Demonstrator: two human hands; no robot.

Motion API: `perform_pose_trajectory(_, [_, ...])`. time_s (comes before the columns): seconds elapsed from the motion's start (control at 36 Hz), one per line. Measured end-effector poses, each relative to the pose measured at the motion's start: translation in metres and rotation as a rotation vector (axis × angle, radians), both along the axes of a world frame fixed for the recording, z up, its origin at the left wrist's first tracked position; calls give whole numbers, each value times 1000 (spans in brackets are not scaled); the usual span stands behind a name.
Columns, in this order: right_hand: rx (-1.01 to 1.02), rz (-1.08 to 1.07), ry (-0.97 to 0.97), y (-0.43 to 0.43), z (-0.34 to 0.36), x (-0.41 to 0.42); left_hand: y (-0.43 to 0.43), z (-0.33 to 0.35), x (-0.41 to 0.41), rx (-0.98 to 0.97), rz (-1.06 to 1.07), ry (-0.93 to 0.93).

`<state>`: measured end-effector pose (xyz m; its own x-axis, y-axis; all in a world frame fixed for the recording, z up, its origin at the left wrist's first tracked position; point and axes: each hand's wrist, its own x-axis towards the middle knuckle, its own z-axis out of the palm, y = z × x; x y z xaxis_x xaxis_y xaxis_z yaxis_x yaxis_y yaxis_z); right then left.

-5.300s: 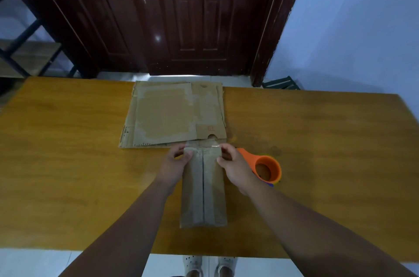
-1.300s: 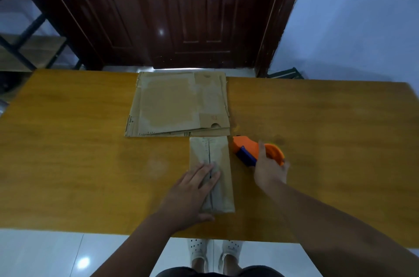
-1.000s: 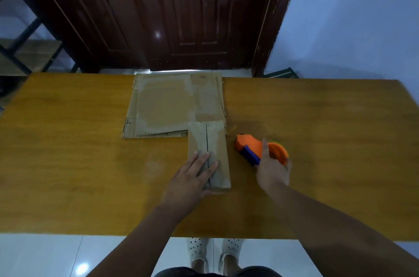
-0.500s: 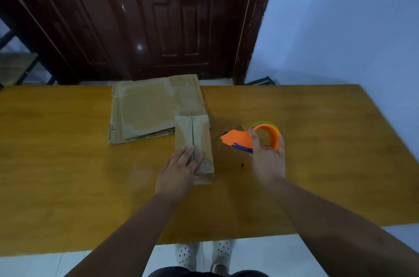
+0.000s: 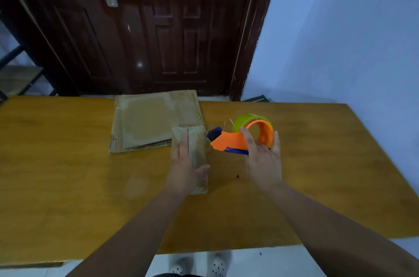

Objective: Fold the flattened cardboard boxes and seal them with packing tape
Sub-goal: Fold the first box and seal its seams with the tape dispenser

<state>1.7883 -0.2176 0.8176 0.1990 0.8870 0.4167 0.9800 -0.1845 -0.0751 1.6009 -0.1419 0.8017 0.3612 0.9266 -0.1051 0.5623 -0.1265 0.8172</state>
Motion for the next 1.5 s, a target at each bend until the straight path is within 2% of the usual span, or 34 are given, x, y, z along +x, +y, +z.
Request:
perform_pose_trajectory(0.25, [112, 43, -49, -1, 14, -5, 14, 7, 13, -24, 234, -253])
perform_pose_trajectory(0.39, [130, 52, -31, -2, 16, -7, 22, 5, 11, -64, 221, -288])
perform_pose_trajectory(0.56, [124, 46, -37, 0, 15, -6, 25, 10, -1, 89, 331, -228])
perform_pose_trajectory(0.75, [55, 46, -82, 2, 11, -10, 30, 23, -24, 244, 265, -120])
perform_pose_trajectory(0.97, [-13, 61, -137, -4, 6, -24, 52, 42, -36, 235, 210, -100])
perform_pose_trajectory(1.11, [-25, 110, -216, -14, 4, -24, 63, 54, -44, 309, 123, -47])
perform_pose_trajectory(1.28, [-46, 153, -114, -21, 10, -27, 54, 58, -55, 346, 30, -3])
perform_pose_trajectory(1.5, [11, 318, -105, -32, 10, -23, 21, 58, -62, 320, 148, -41])
